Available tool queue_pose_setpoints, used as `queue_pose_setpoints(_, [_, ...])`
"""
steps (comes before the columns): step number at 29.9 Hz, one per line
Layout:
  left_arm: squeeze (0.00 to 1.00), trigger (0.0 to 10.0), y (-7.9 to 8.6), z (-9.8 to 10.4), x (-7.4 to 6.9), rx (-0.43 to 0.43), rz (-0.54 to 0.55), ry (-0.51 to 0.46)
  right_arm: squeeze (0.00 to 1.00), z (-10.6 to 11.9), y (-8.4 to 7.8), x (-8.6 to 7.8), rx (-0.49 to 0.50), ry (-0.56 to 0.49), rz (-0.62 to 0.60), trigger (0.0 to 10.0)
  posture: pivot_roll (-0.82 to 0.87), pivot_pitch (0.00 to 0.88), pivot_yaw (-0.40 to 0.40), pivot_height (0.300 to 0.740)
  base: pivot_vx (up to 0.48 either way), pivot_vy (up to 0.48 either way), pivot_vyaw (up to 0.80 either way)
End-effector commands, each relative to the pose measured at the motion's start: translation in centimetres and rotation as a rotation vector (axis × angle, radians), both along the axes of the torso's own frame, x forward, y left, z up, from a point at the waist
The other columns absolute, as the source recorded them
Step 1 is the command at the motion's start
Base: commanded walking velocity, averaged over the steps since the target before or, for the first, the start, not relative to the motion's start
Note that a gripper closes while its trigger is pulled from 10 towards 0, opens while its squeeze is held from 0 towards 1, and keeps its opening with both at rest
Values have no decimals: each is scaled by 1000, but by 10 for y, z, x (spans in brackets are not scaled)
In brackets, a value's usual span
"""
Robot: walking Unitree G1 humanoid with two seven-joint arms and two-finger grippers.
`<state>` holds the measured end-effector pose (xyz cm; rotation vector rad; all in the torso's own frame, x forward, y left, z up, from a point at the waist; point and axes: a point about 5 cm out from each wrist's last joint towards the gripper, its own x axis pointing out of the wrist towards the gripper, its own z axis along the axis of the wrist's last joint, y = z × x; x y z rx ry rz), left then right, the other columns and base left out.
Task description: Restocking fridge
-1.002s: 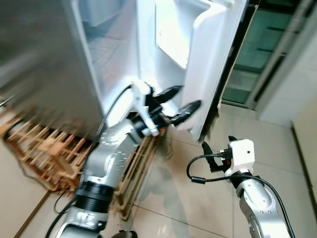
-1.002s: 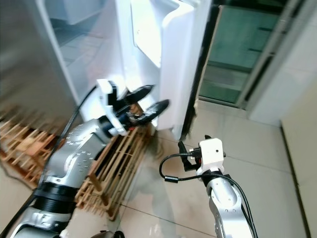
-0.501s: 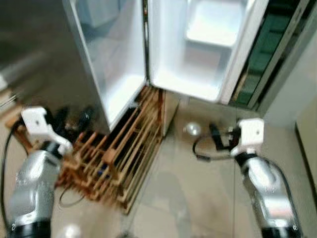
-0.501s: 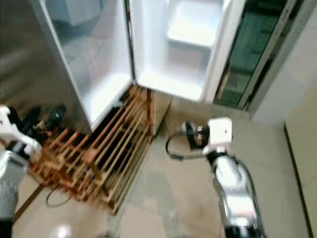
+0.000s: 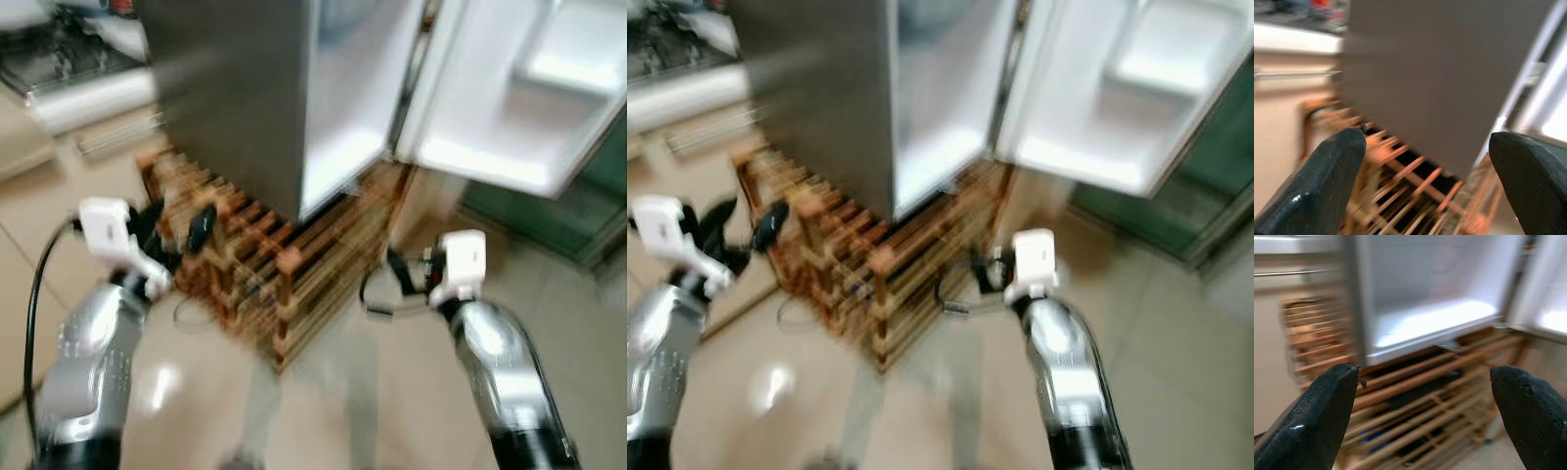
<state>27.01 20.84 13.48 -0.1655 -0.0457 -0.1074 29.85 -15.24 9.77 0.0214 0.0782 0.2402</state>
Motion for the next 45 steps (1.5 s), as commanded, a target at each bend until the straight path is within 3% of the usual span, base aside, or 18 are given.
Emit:
queue_pose_setpoints(1, [0,10000,-16,-2,0,46,39,25,0,-2,1,1,35,25,8,10000,66,0,-32,740,0,0,663])
queue_pose_setpoints(4, [0,10000,-25,-5,1,96,61,41,12,-5,2,1,40,39,15,10000,69,0,-34,740,0,0,660])
queue_pose_setpoints(7, [0,10000,-24,-10,5,169,92,57,27,-7,0,1,18,40,1,10000,67,0,-36,740,0,0,644])
queue_pose_setpoints(13, [0,10000,-5,-13,5,127,228,97,122,-5,-5,3,-18,19,-34,10000,53,0,-18,740,0,0,644])
queue_pose_setpoints(17, [0,10000,-8,-10,6,155,252,94,196,-4,-5,4,-23,12,-33,10000,47,0,-9,740,70,-305,639])
queue_pose_setpoints(22, [0,10000,-13,-5,9,199,277,76,212,-3,-2,4,-17,5,-25,10000,46,0,-8,740,281,-386,630])
queue_pose_setpoints(31, [0,10000,-5,-6,11,255,337,96,271,0,-3,1,-11,-17,-15,10000,50,0,-12,740,111,-114,598])
queue_pose_setpoints(34, [0,10000,-8,-4,14,252,334,92,271,0,-2,1,-11,-19,-7,10000,50,0,-12,740,0,0,594])
queue_pose_setpoints(38, [0,10000,-20,0,16,173,230,64,275,0,3,1,-4,-26,21,10000,56,0,-12,740,0,0,594])
queue_pose_setpoints(45, [0,10000,-23,6,20,201,231,27,278,-3,8,0,-1,-22,45,10000,73,0,-24,740,0,0,594])
